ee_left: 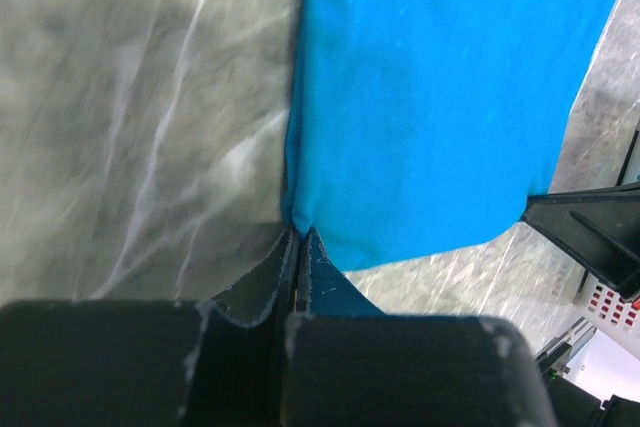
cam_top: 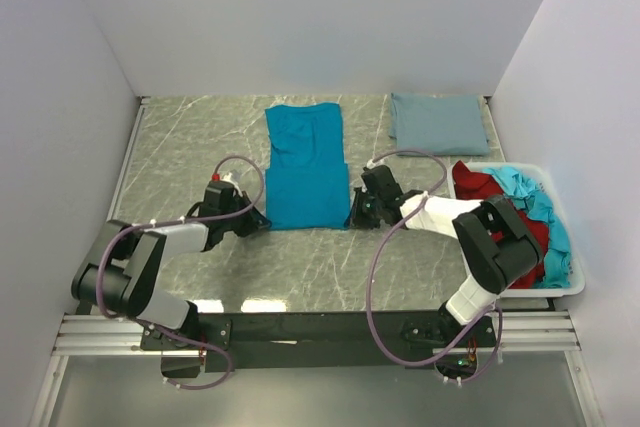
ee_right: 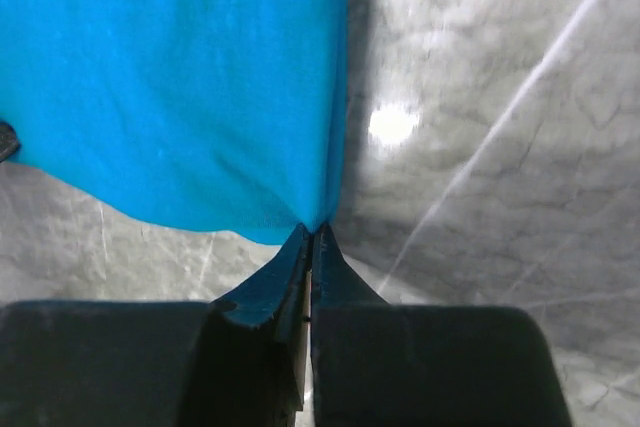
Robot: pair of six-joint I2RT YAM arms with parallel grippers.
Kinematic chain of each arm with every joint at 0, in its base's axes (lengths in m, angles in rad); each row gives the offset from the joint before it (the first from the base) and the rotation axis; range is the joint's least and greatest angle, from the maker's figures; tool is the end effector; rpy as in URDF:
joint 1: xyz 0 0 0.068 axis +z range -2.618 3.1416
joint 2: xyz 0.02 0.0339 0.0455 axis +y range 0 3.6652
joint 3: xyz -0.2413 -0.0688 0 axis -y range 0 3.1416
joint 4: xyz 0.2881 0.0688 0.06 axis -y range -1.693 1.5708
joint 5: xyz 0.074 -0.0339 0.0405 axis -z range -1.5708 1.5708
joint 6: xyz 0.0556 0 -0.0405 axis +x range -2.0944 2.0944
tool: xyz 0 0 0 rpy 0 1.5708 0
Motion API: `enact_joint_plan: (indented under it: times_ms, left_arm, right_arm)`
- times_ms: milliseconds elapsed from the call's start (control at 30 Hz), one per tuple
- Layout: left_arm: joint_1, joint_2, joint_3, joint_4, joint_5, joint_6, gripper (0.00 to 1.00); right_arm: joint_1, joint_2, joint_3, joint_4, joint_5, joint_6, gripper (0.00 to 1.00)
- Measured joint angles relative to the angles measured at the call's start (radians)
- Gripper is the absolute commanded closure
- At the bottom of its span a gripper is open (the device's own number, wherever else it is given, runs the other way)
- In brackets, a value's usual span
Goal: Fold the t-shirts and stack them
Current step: Fold the tshirt
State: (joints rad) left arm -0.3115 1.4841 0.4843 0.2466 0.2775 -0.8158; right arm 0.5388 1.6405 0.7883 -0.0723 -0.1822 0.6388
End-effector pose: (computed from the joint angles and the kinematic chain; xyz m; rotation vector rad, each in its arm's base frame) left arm 0.2793 -0.1059 0.0567 -0.4687 2.4148 -0.8581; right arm 0.2945 0.1878 0.0741 0.0509 2.6193 0.6859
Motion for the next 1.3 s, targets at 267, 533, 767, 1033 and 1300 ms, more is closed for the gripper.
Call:
enact_joint_plan:
  times_ms: [267, 533, 767, 1033, 1300]
  left_arm:
    - [-0.090, -0.221, -0.174, -0.033, -0.048, -0.074, 1.00]
    - [-0.228, -0.727, -0.352, -0.335, -0.105, -0.236, 0.99]
    - [-0.278, -1.133, -0.384, -0.554, -0.083, -0.353, 0.99]
    - [-0.280, -1.055, -0.320, -0.590, -0.078, -0.370, 1.00]
    - [-0.280, -0.851, -0.097, -0.552, -0.195, -0.285, 1.00]
  right_arm:
    - [0.059, -0.167, -0.179, 0.022, -0.013, 0.024, 1.00]
    - [0.223, -0.444, -0.358, -0.111, 0.041, 0.118, 1.00]
    - [0.335, -0.676, -0.423, -0.245, 0.052, 0.229, 1.00]
    - [0.333, -0.745, -0.308, -0.389, 0.157, 0.210, 1.00]
    - [0.211, -0.739, -0.149, -0.410, 0.227, 0.107, 1.00]
